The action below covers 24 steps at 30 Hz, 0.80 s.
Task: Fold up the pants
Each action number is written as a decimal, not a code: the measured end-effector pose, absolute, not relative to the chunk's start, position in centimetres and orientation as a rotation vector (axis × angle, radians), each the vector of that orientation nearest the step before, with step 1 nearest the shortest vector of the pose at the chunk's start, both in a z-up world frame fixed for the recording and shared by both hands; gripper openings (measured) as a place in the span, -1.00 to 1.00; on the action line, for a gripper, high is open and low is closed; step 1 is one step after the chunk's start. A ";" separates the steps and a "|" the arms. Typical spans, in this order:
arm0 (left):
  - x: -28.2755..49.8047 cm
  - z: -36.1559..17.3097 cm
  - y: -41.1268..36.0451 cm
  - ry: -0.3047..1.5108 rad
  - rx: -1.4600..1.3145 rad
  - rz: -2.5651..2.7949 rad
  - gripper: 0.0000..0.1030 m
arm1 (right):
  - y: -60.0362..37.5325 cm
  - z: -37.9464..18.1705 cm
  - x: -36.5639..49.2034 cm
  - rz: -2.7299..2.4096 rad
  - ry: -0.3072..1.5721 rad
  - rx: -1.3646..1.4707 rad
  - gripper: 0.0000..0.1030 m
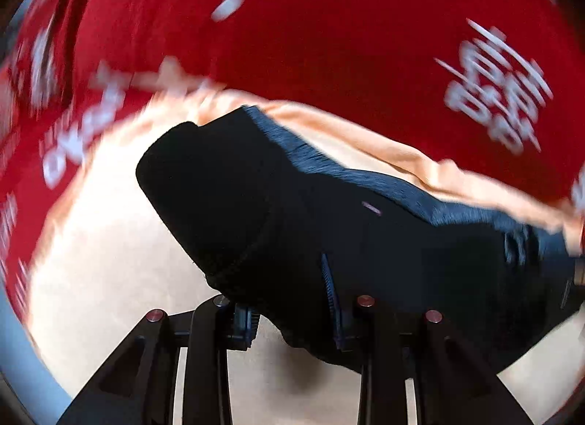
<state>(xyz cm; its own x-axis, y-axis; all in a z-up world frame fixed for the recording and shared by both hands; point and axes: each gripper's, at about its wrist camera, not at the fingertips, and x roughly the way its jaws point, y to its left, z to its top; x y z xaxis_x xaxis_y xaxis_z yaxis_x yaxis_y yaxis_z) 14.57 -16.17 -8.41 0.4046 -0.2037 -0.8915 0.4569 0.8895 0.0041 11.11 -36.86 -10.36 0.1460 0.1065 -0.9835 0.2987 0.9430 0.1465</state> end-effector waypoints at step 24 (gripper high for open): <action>9.6 -7.2 -20.3 0.882 0.590 -0.526 -0.39 | -26.0 -12.6 26.0 0.376 1.711 0.321 -0.64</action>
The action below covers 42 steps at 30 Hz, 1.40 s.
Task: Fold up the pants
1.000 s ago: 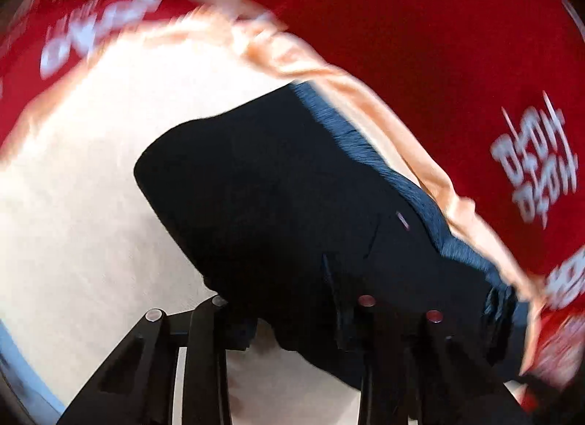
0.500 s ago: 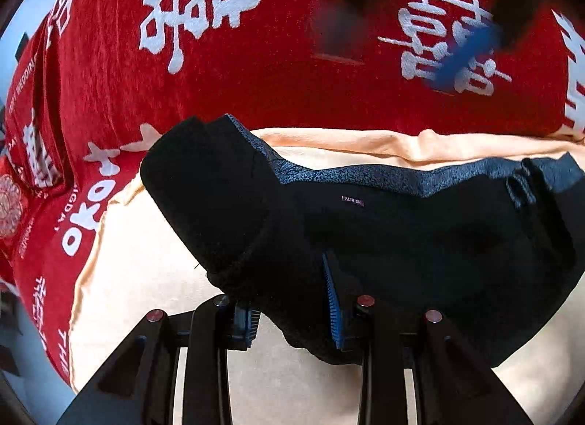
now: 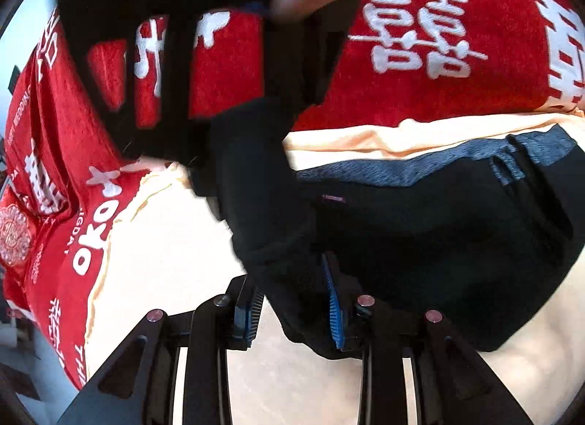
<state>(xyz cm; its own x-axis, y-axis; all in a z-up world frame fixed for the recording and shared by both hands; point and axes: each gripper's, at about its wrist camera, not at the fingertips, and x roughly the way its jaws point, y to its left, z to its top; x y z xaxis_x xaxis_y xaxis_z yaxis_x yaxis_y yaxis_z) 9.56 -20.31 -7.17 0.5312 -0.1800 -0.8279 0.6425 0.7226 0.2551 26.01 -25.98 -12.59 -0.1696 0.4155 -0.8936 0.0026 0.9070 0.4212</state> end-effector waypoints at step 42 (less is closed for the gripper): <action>-11.2 -6.6 -44.0 1.069 0.851 -0.974 0.61 | -60.3 -16.1 -11.6 -0.143 1.216 1.033 -0.50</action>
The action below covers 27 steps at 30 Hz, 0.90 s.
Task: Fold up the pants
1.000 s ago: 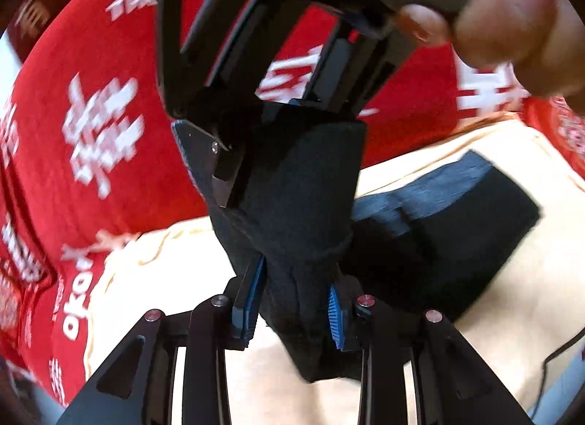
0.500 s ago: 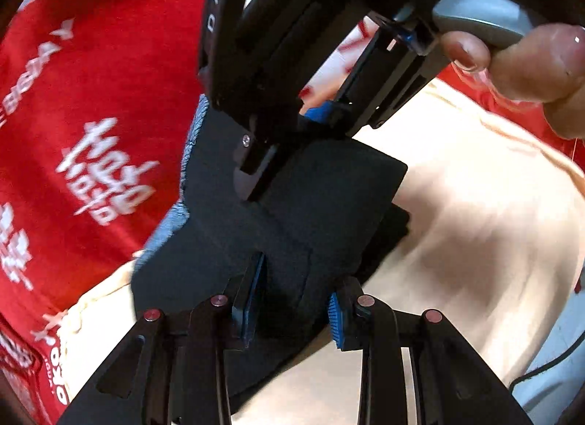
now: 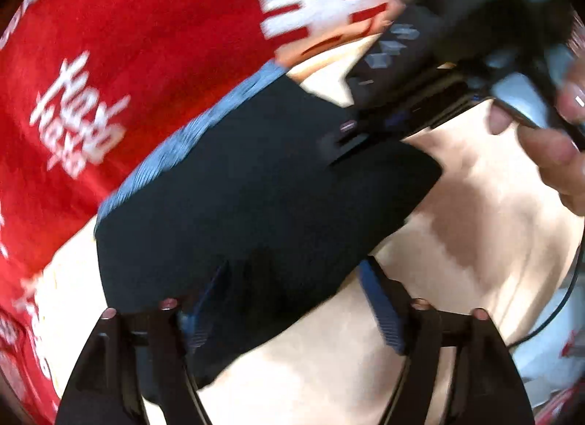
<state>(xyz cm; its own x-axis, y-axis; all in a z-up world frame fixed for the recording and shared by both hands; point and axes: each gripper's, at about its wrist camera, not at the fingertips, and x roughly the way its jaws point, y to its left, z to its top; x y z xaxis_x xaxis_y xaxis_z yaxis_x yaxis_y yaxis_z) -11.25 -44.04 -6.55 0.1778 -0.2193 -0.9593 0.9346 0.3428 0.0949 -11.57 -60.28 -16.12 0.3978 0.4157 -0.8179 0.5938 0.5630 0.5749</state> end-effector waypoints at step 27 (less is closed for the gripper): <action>-2.9 -7.0 -39.8 1.310 0.630 -0.715 0.62 | -56.7 -13.3 -13.5 -0.424 1.319 0.608 0.06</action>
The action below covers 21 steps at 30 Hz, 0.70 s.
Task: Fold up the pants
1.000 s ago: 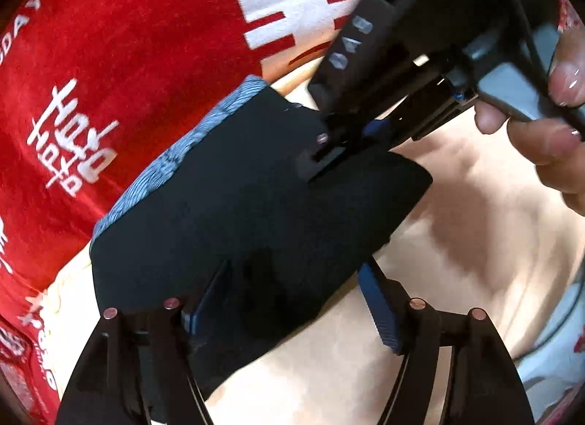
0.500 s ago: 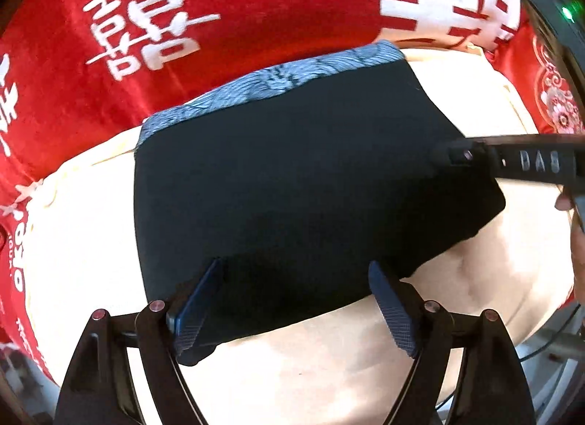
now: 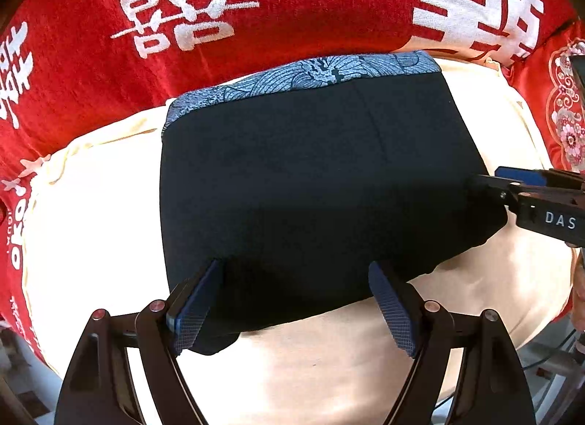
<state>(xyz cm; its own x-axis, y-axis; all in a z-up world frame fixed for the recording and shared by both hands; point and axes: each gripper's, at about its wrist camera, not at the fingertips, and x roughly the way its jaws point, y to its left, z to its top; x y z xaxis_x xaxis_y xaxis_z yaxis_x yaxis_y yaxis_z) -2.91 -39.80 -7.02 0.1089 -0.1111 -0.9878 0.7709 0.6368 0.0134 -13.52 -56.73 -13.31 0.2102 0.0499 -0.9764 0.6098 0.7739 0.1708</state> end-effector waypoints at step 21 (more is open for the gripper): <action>5.3 -6.7 -35.7 1.322 0.473 -0.570 0.62 | -58.7 -12.1 -17.3 -0.500 1.329 0.679 0.27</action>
